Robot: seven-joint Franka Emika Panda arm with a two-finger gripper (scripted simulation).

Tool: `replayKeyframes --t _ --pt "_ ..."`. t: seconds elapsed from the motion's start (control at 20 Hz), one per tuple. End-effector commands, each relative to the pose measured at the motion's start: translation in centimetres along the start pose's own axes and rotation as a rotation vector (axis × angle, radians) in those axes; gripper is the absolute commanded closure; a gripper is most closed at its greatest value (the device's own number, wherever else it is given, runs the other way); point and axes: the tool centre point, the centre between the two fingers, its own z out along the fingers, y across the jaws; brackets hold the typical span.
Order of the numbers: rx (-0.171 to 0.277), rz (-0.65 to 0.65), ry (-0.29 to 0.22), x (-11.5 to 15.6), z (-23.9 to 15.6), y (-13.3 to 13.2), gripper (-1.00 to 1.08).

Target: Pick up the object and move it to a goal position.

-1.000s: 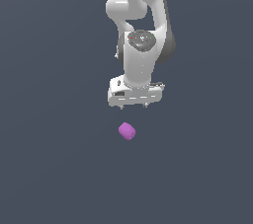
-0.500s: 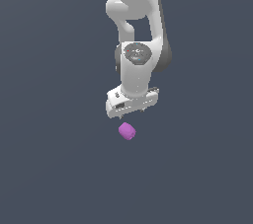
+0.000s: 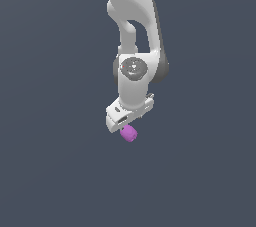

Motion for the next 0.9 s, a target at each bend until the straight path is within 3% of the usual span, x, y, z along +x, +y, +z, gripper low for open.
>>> replayKeyframes --t 0.0,0.45,0.85 --pt "0.001 -0.055 0.003 0.2 0.6 0.4 -0.92" --pt "0.005 -0.175 0.010 0.6 2.1 1.3 -0.92" --pt "0.006 -0.194 0.011 0.6 2.4 1.4 -0.92"
